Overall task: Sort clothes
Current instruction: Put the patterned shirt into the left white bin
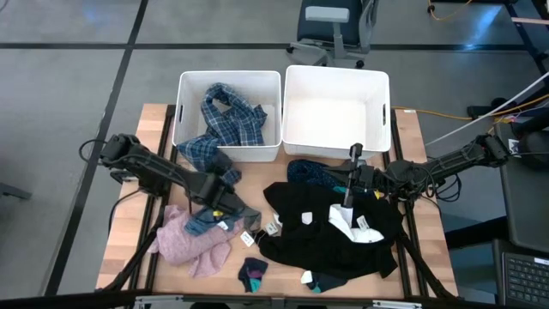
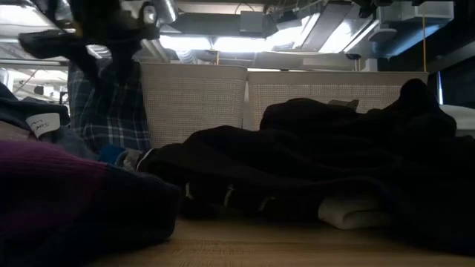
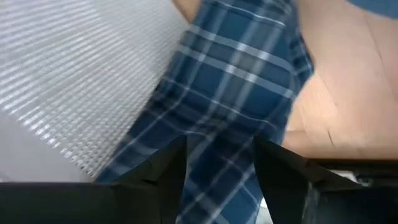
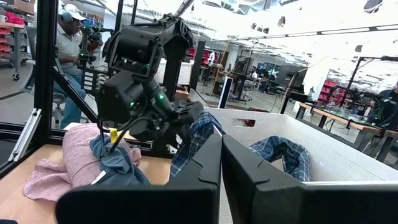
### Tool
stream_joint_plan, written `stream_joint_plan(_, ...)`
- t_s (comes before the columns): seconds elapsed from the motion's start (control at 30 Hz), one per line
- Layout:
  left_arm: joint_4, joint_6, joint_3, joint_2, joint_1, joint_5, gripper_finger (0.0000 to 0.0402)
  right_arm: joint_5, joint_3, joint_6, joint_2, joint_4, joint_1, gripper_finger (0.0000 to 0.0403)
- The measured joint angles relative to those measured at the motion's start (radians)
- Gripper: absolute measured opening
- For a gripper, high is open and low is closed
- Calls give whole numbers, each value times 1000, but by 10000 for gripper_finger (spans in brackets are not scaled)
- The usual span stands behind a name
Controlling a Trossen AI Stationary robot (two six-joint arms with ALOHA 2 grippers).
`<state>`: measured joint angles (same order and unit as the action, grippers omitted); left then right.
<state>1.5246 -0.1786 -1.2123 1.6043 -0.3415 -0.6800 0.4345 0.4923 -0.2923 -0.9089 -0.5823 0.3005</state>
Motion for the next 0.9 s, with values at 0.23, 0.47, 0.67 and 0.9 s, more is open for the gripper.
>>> stream_joint_plan(0.23, -7, -91, 114, 0, -50, 0, 172, -6, 0, 19, 0, 0, 0, 17)
stream_joint_plan(0.47, -96, -198, 231, 0, -35, -115, 172, -6, 0, 19, 0, 0, 0, 17)
stream_joint_plan(0.67, -140, -254, 295, 0, -6, -119, 154, -6, 0, 19, 0, 0, 0, 17)
stream_joint_plan(0.9, -157, -247, 321, 0, 23, -128, 23, -6, 0, 18, 0, 0, 0, 17)
